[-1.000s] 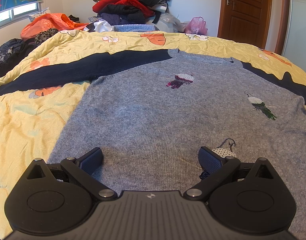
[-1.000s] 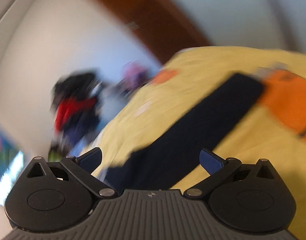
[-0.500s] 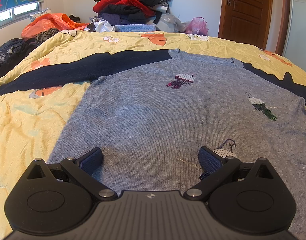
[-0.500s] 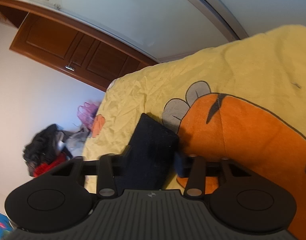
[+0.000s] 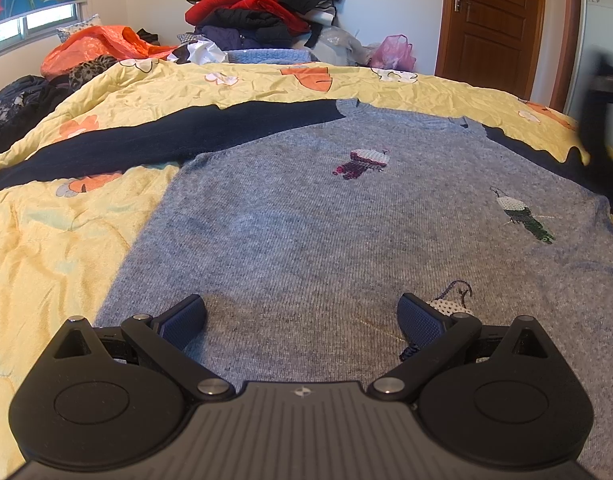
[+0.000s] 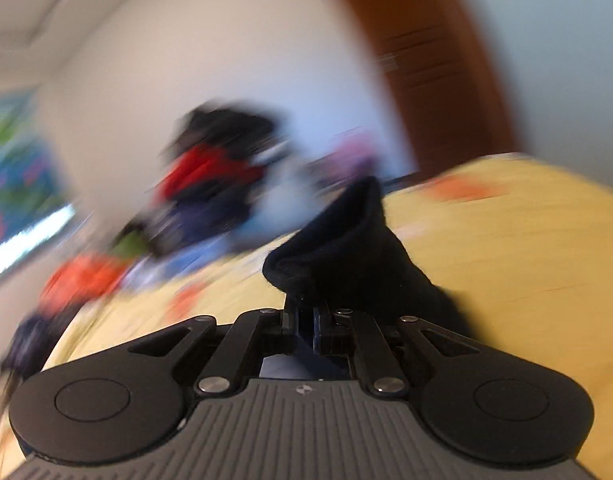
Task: Fold small clothes
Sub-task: 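Grasp the navy sleeve cuff with the right gripper and lay it across the sweater body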
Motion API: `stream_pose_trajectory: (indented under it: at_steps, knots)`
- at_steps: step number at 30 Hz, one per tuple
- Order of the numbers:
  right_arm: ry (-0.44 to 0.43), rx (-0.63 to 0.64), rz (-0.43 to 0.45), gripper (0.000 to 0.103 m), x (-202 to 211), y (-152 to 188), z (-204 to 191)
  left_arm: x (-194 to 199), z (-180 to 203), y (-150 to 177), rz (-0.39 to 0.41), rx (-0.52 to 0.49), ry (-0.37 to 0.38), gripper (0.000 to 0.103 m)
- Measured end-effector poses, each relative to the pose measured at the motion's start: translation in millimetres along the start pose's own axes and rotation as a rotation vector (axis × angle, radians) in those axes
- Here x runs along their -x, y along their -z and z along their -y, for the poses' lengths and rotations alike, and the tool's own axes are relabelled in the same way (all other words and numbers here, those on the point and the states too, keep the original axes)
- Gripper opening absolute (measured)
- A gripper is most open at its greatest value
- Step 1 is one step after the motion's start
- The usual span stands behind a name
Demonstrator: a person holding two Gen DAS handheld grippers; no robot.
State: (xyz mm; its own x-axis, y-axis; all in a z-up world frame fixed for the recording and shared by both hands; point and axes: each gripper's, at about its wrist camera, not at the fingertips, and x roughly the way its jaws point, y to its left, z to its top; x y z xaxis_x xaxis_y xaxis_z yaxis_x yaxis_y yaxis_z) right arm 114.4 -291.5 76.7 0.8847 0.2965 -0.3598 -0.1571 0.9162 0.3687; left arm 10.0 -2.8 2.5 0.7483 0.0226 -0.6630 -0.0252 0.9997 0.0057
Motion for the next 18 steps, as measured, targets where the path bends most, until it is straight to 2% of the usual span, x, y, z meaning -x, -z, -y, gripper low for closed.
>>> stream_pose_trajectory:
  at_steps: [3, 6, 7, 8, 10, 12, 14, 18]
  knots:
    - [-0.021, 0.074, -0.115, 0.011, -48.6, 39.0, -50.4, -0.6, 0.7, -0.3, 0.000, -0.002, 0.000, 0.103]
    - [0.039, 0.142, -0.184, 0.014, -73.4, 73.3, -73.1, -1.0, 1.6, -0.4, 0.001, -0.004, -0.002, 0.103]
    - [0.052, 0.160, -0.202, 0.020, -71.3, 84.2, -79.2, -0.7, 1.0, -0.2, 0.001, -0.002, -0.001, 0.103]
    - [0.044, 0.172, -0.197, 0.030, -68.5, 89.4, -81.0, -1.0, 1.2, -0.4, 0.001, -0.002, -0.001, 0.103]
    - [0.020, 0.177, -0.167, 0.044, -52.3, 92.0, -83.3, -1.0, 1.5, -0.4, 0.001, -0.001, -0.002, 0.103]
    - [0.019, 0.157, -0.127, 0.068, -33.2, 85.7, -75.9, -1.1, 1.5, -0.2, 0.001, 0.000, -0.003, 0.103]
    - [0.007, 0.128, -0.097, 0.073, -13.3, 84.2, -64.6, -1.1, 1.0, 0.2, 0.002, 0.002, -0.002, 0.103]
    - [0.046, 0.095, -0.135, 0.077, 2.1, 97.3, -38.2, -0.7, 0.8, -2.0, -0.011, -0.003, 0.001, 0.103]
